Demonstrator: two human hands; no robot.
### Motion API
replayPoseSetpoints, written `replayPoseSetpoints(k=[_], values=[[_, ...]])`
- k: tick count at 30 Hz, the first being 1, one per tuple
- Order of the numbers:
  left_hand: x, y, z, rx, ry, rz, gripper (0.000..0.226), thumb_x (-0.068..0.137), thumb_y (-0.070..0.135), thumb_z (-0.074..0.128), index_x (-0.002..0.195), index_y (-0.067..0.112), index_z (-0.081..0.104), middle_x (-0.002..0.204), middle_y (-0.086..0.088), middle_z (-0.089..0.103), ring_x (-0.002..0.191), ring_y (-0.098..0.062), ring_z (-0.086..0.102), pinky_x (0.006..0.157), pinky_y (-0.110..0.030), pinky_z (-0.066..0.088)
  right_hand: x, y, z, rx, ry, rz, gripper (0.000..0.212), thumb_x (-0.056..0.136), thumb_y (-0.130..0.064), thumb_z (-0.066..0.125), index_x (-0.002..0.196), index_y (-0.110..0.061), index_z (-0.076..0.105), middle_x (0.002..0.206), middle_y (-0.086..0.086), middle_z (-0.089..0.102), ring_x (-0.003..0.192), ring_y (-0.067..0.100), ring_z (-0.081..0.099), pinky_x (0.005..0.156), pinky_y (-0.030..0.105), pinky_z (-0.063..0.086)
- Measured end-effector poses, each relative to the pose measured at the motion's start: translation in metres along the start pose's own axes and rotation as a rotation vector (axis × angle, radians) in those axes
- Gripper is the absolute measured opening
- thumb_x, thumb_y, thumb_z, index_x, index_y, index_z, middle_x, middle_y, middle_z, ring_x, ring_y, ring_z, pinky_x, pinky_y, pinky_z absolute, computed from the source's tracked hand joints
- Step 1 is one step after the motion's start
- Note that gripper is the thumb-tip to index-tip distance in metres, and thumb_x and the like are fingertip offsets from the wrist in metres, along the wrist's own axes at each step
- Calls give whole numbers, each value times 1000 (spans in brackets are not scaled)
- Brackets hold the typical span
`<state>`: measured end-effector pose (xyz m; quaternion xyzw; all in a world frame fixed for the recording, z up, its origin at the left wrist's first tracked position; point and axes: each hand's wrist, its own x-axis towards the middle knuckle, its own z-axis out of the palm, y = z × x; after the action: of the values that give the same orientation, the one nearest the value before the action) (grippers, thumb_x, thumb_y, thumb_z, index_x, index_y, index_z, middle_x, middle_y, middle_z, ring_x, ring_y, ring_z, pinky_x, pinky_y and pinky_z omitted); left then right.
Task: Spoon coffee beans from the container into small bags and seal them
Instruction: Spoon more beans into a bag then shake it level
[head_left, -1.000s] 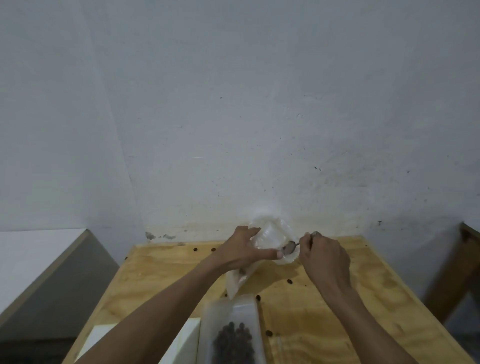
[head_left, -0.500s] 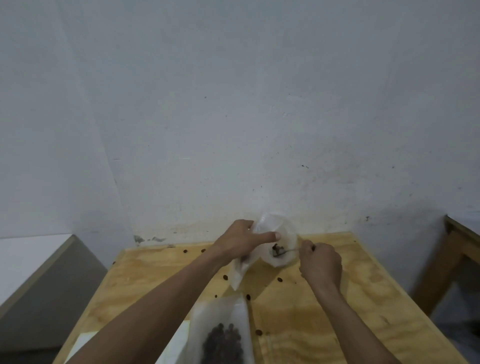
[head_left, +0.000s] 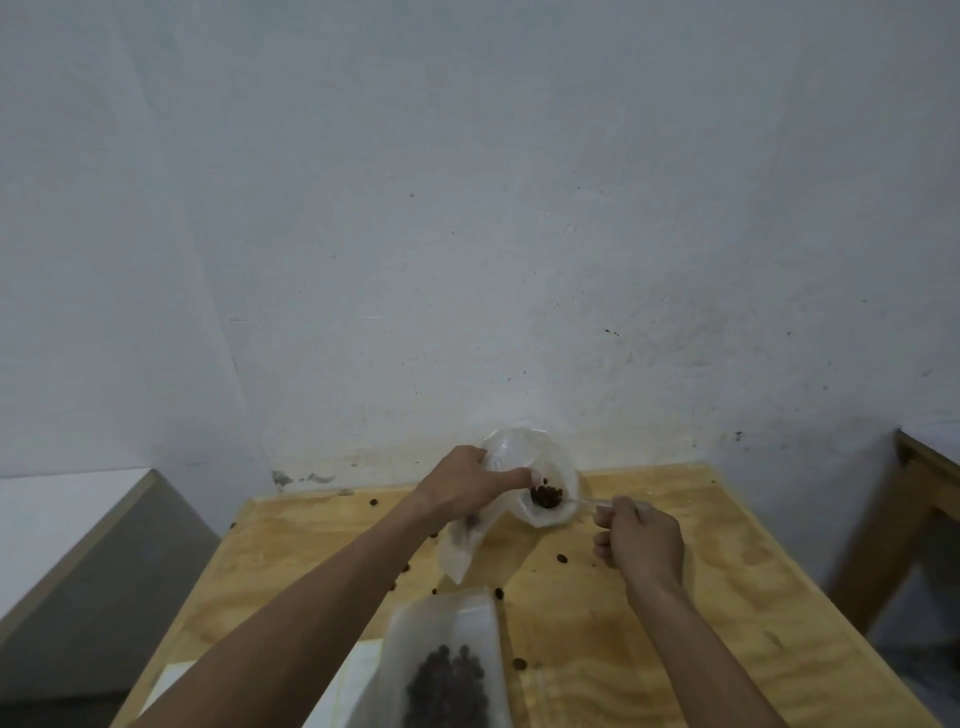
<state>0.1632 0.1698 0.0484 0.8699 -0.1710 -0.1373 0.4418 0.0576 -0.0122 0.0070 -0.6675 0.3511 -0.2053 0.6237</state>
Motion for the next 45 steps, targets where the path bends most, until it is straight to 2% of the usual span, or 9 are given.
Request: replayPoseSetpoints(k=[3, 6, 12, 18, 22, 26, 29, 33, 45], values=[[2, -3, -4, -37, 16, -32, 77, 65, 71, 77, 96, 1, 73, 81, -6, 65, 73, -22, 65, 70, -35, 51, -1, -4, -7, 36, 8, -26, 32, 104, -17, 52, 83, -3, 72, 78, 12, 74, 52, 21, 61, 47, 27, 50], [-1, -5, -9, -39, -59, -39, 71, 67, 68, 80, 112, 14, 74, 107, -3, 73, 98, -21, 70, 93, -41, 56, 0, -13, -15, 59, 1, -38, 30, 102, -15, 54, 81, -4, 72, 77, 13, 74, 52, 21, 60, 51, 31, 52], [-5, -14, -17, -16, -142, -37, 93, 61, 68, 85, 140, 26, 58, 136, 7, 61, 121, -19, 59, 107, -42, 49, 4, -45, -24, 48, -14, -93, 29, 98, -16, 56, 79, -3, 75, 74, 10, 74, 52, 21, 61, 53, 33, 51], [-11, -8, -17, 5, -190, -13, 91, 75, 53, 85, 151, 23, 45, 135, 14, 42, 129, -15, 44, 103, -33, 37, -3, -72, -17, -73, -159, -269, 31, 99, -18, 55, 80, -3, 75, 68, 5, 73, 47, 16, 61, 50, 30, 52], [-15, -8, -19, 24, -187, -49, 101, 65, 66, 85, 149, 27, 47, 143, 15, 46, 135, -19, 46, 111, -39, 39, -5, -74, -13, -262, -76, -613, 38, 104, -23, 52, 77, -7, 74, 61, 5, 69, 48, 23, 64, 47, 34, 53], [-13, -12, -18, -26, -162, -60, 116, 50, 82, 83, 149, 34, 48, 149, 6, 54, 132, -23, 54, 112, -50, 44, -3, -58, -14, -703, 30, -854, 42, 105, -26, 47, 71, -9, 64, 50, -4, 48, 43, 17, 46, 41, 27, 28], [-13, -12, -16, -69, -167, -50, 115, 48, 81, 85, 148, 36, 50, 148, 5, 57, 131, -23, 56, 112, -51, 45, -8, -39, -11, -921, 19, -822, 43, 104, -29, 43, 65, -16, 53, 52, -7, 43, 49, 18, 47, 44, 26, 25], [-17, -5, -8, -69, -205, -7, 99, 57, 74, 84, 144, 35, 55, 137, 7, 64, 123, -18, 61, 109, -45, 49, -9, -33, -6, -715, 12, -667, 50, 101, -23, 48, 52, -15, 41, 46, 0, 41, 42, 17, 40, 42, 26, 23], [0, 1, 7, 33, -232, -121, 82, 53, 74, 82, 119, 29, 72, 116, 4, 71, 108, -20, 67, 101, -41, 54, -14, -25, 2, -856, 61, -809, 39, 107, -28, 40, 78, -12, 61, 68, 2, 61, 61, 25, 59, 54, 32, 37]])
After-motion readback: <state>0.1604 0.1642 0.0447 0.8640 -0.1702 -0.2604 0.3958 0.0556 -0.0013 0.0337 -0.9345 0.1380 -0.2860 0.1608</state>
